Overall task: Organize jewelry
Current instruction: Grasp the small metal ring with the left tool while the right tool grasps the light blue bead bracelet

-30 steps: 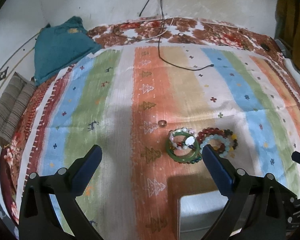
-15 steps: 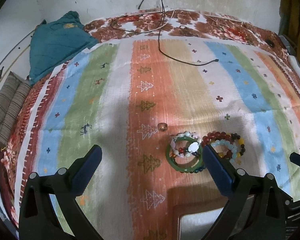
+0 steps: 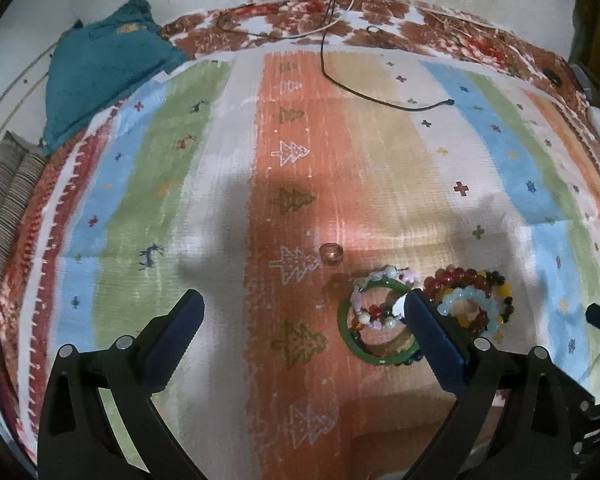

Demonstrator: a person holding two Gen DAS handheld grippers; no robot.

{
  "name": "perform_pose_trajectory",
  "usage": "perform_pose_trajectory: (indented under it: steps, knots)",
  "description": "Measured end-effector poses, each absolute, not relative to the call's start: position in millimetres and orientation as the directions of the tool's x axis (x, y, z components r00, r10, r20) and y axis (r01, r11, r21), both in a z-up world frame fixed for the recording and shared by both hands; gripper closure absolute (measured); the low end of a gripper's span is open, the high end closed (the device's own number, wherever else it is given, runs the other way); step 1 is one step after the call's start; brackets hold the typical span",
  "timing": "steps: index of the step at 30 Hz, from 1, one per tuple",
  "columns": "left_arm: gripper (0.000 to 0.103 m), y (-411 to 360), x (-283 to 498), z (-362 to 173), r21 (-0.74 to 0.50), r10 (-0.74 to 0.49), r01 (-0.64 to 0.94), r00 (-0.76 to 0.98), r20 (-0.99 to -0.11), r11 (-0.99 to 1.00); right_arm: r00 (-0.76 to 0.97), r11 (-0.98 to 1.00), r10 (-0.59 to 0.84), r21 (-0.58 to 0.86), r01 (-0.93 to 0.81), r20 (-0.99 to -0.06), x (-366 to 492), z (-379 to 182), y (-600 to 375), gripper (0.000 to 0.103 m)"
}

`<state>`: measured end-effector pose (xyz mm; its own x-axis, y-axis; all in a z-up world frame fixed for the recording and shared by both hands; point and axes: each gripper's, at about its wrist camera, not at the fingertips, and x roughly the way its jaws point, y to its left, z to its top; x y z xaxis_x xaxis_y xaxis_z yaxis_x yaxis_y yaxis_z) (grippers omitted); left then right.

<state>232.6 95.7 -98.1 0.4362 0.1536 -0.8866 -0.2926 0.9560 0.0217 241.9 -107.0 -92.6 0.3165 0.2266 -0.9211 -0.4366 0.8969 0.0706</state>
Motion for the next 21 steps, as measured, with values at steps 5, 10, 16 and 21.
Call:
perform_pose_trajectory:
  steps: [5, 10, 16, 21]
  knots:
    - [0.006, 99, 243, -106, -0.005, 0.127, -0.292, 0.429, -0.894, 0.957, 0.296, 0.894, 0.221, 0.072, -0.442, -0.929, 250, -101, -100, 0.004]
    - [0.006, 100, 252, -115, 0.004, 0.130, -0.292, 0.414, -0.901, 0.956, 0.276, 0.889, 0.221, 0.077, -0.452, -0.935, 255, -107, -93, 0.004]
    - [0.010, 104, 262, -124, 0.000, 0.116, -0.284, 0.394, -0.912, 0.959, 0.272, 0.886, 0.180, 0.036, -0.463, -0.945, 259, -116, -84, 0.013]
    - [0.014, 105, 271, -130, 0.001, 0.109, -0.272, 0.383, -0.917, 0.962, 0.264, 0.893, 0.159, 0.025, -0.449, -0.951, 266, -125, -84, 0.017]
